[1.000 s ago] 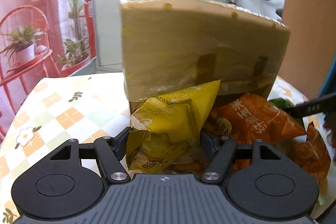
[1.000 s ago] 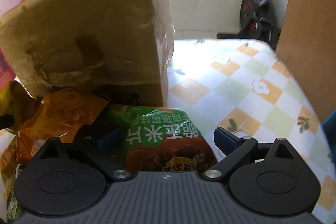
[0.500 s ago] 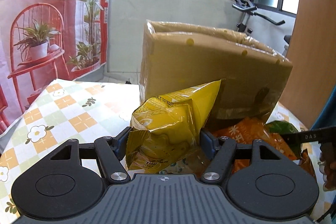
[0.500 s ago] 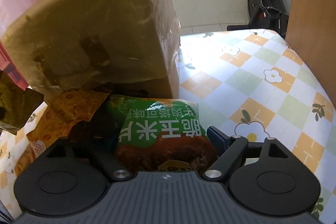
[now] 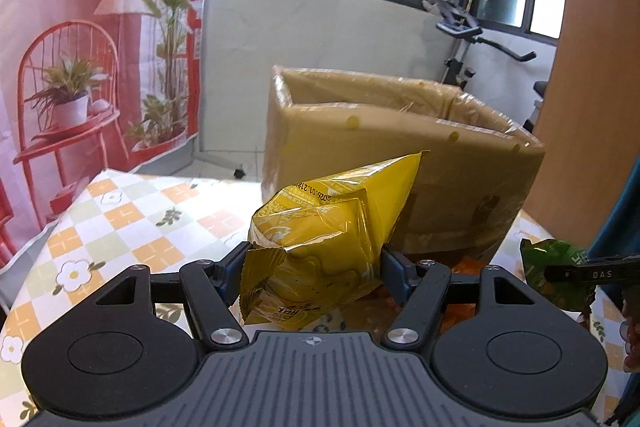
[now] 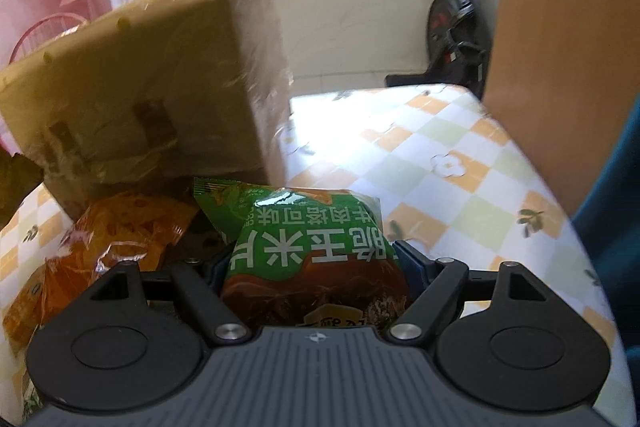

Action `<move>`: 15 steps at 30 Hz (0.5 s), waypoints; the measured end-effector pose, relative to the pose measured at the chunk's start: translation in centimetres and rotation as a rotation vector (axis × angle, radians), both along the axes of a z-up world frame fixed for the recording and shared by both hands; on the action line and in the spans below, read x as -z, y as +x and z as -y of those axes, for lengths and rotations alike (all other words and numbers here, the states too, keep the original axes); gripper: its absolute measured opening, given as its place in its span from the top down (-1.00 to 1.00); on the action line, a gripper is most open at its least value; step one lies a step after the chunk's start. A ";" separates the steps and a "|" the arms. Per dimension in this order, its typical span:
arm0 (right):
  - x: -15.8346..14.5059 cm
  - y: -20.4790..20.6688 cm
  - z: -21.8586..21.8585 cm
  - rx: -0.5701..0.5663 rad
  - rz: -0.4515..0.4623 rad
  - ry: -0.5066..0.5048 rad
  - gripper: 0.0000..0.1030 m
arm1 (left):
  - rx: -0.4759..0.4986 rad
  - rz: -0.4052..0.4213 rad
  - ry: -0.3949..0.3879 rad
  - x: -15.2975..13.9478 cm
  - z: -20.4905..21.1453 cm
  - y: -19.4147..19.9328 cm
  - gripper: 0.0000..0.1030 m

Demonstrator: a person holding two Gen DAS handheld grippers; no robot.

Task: Organize snacks
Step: 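Close the left tool on the yellow bag while the right tool grasps the green bag, then lift both bags and carry them over the box, releasing them inside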

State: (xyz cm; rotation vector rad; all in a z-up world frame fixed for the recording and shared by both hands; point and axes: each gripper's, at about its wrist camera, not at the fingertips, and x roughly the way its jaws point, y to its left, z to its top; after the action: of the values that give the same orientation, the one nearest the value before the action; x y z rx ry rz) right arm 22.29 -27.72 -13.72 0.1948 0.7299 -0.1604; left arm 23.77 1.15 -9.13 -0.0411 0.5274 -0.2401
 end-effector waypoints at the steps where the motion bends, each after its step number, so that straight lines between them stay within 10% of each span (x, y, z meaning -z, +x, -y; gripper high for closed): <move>1: -0.2 -0.1 0.2 0.010 0.005 -0.004 -0.56 | 0.003 0.007 -0.006 -0.2 0.1 -0.1 -0.37; 15: -3.3 -1.8 1.2 0.044 0.115 -0.027 -0.56 | 0.013 0.063 -0.014 -1.6 0.5 -0.5 -0.37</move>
State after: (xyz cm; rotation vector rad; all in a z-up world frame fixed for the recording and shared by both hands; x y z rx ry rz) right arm 20.45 -28.96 -10.42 0.1928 0.6089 -0.1990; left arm 23.26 0.64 -7.52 -0.0438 0.4638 -0.2570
